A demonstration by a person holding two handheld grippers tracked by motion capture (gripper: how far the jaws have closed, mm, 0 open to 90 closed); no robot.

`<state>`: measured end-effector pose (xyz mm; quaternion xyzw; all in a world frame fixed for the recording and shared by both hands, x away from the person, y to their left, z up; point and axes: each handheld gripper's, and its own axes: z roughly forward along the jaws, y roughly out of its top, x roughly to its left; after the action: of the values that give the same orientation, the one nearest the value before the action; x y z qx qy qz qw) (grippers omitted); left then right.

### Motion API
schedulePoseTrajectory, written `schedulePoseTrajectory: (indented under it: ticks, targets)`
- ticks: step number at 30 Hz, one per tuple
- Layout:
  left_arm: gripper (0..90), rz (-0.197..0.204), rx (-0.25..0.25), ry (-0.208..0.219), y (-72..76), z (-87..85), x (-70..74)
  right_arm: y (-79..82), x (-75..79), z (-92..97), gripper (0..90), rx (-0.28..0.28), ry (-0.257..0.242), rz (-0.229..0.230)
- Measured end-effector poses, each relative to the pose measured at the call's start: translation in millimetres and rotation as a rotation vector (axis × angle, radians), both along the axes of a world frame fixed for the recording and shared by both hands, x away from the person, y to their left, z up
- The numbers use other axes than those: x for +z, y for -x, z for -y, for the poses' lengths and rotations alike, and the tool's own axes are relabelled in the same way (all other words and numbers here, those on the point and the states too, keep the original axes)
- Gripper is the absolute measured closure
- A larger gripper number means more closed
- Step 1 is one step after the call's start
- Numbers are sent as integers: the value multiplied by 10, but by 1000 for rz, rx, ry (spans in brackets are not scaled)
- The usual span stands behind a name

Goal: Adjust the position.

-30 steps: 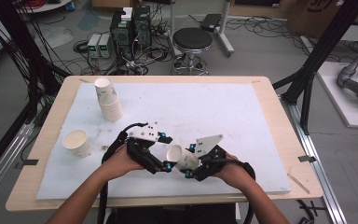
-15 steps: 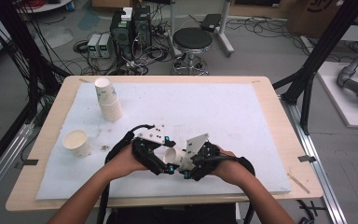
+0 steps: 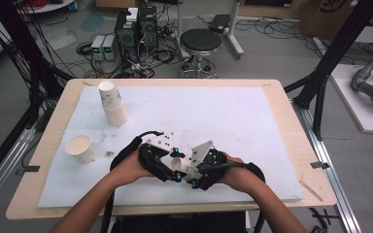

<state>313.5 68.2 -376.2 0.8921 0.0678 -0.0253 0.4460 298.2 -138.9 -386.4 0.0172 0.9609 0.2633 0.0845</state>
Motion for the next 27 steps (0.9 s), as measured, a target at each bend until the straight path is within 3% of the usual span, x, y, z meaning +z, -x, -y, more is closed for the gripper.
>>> schedulePoseTrajectory:
  ticks: [5,13,19,23,27]
  targets:
    - [360,6,13,33,0,-57,-2,-5,-7,55,203,-16,-66,-1]
    - [361,4,45,118,37,-200,-63,-3,67,300,202,-76,-269,-17]
    - [359,6,113,192,38,-327,-126,26,95,463,202,-112,-427,-5]
    - [359,16,149,276,65,-404,-164,40,72,524,202,-155,-495,-18]
    - [359,40,186,307,86,-455,-204,57,17,576,195,-193,-557,-23]
